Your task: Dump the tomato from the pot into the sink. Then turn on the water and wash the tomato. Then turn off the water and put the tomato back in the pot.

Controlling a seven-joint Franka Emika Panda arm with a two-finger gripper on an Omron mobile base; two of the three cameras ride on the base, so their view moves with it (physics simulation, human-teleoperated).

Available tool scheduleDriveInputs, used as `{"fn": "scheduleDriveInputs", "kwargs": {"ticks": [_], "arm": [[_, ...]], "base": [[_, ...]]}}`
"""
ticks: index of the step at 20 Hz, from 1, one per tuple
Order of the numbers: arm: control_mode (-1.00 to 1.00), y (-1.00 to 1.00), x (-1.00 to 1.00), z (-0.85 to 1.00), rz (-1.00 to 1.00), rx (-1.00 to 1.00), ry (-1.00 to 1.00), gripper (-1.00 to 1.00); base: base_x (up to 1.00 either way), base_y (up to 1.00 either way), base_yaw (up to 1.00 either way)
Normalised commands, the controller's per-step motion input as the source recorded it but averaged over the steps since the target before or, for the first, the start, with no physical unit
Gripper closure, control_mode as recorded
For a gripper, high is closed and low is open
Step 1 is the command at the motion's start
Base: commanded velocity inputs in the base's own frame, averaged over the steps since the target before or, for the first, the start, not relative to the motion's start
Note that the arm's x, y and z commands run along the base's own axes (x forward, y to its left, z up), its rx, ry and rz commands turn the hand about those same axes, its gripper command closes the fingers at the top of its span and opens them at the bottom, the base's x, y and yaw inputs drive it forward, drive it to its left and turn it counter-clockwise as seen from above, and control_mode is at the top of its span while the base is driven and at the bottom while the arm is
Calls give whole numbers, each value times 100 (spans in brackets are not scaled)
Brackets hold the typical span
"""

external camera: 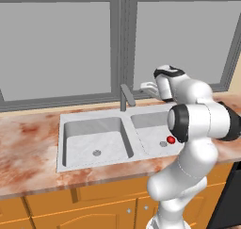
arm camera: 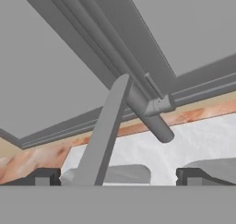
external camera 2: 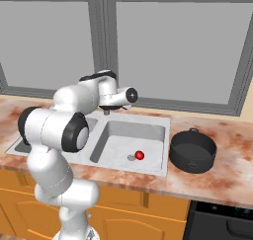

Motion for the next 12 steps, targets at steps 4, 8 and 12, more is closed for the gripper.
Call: {"fn": "scheduleDriveInputs", "kwargs": {"ticks": [4, 8, 12], "arm": [[-100, 3, 14, -6, 0, 0, 0, -100], [-100, 7, 17, -7, 0, 0, 0, -100], [-100, 3, 25, -7, 0, 0, 0, -100]], "base": [[0, 0, 0], [0, 0, 0], [0, 0, 0]]}}
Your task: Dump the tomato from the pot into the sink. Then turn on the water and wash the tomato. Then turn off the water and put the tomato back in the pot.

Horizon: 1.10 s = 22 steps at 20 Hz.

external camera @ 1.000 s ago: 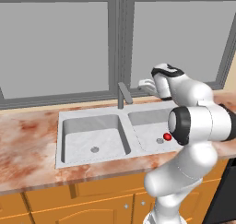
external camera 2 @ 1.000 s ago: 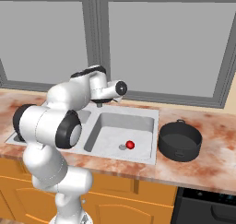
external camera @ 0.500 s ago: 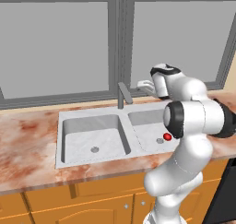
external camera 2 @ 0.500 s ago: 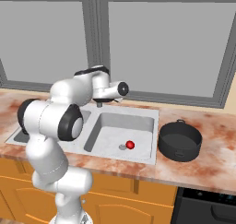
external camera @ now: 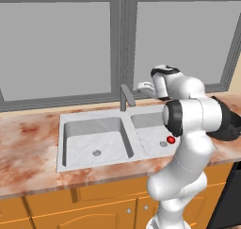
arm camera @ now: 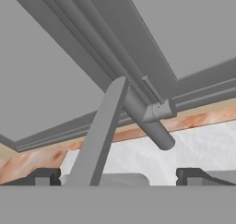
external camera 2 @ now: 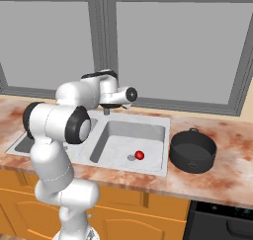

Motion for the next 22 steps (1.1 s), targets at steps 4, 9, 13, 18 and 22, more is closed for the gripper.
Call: {"fn": "scheduleDriveInputs", "kwargs": {"ticks": [4, 9, 13, 18, 22], "arm": [[-100, 0, 26, -11, 0, 0, 0, -100], [-100, 0, 28, -13, 0, 0, 0, -100], [-100, 1, 28, -14, 0, 0, 0, -100], [-100, 2, 28, -13, 1, 0, 0, -100], [-100, 1, 29, -12, 1, 0, 0, -100]], "base": [[0, 0, 0], [0, 0, 0], [0, 0, 0], [0, 0, 0], [0, 0, 0]]}}
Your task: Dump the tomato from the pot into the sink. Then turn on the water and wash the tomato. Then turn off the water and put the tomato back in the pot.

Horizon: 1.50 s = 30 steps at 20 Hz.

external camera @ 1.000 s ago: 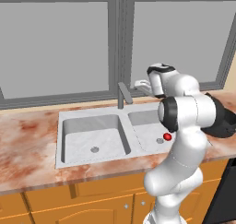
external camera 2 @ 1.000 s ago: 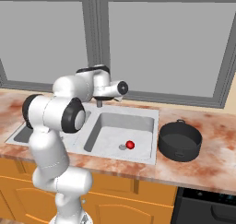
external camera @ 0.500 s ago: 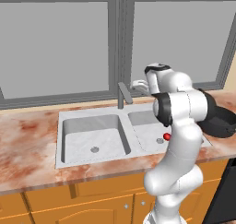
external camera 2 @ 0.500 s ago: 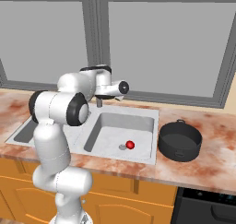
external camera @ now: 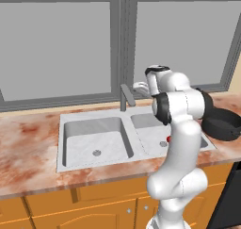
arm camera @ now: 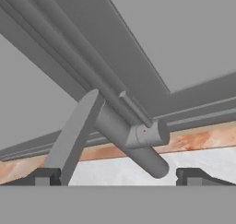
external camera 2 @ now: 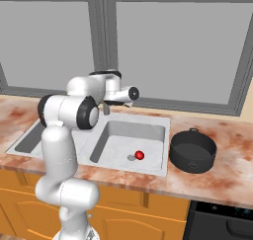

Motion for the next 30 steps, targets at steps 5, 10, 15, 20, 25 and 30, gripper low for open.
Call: {"fn": "scheduleDriveInputs", "kwargs": {"ticks": [5, 10, 15, 20, 25, 30], "arm": [[-100, 2, 35, -15, 1, 0, 0, -100], [-100, 0, 33, -14, 1, 0, 0, -100], [-100, 0, 32, -17, 1, 0, 0, -100], [-100, 0, 31, -16, 1, 0, 0, -100], [-100, 0, 30, -11, 1, 0, 0, -100], [-100, 0, 25, -11, 1, 0, 0, -100]], "base": [[0, 0, 0], [0, 0, 0], [0, 0, 0], [0, 0, 0], [0, 0, 0], [0, 0, 0]]}}
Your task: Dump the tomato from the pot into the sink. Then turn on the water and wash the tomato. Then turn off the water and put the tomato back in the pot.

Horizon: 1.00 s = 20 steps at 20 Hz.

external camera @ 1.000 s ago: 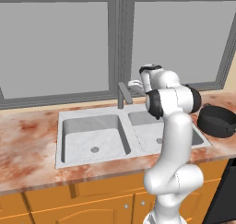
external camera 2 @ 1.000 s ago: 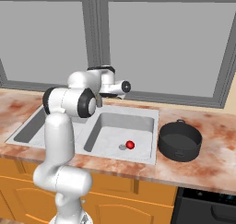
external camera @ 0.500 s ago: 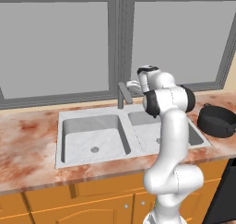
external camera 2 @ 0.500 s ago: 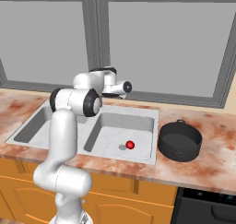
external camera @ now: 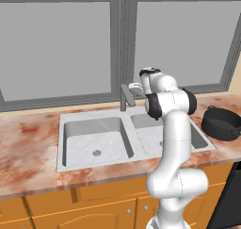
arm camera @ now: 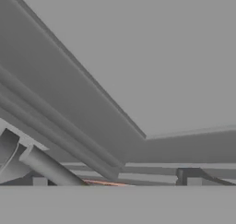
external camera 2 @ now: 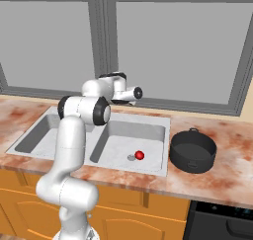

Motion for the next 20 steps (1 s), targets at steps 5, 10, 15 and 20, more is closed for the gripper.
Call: {"fn": "scheduleDriveInputs", "kwargs": {"ticks": [5, 10, 15, 20], "arm": [[-100, 0, 16, -13, 0, 0, 0, 100], [-100, -1, 8, -5, 0, 0, 2, 100], [-100, -21, 0, -10, 0, 0, 0, 100], [-100, -37, 0, -31, 0, 0, 0, 100]], "base": [[0, 0, 0], [0, 0, 0], [0, 0, 0], [0, 0, 0]]}}
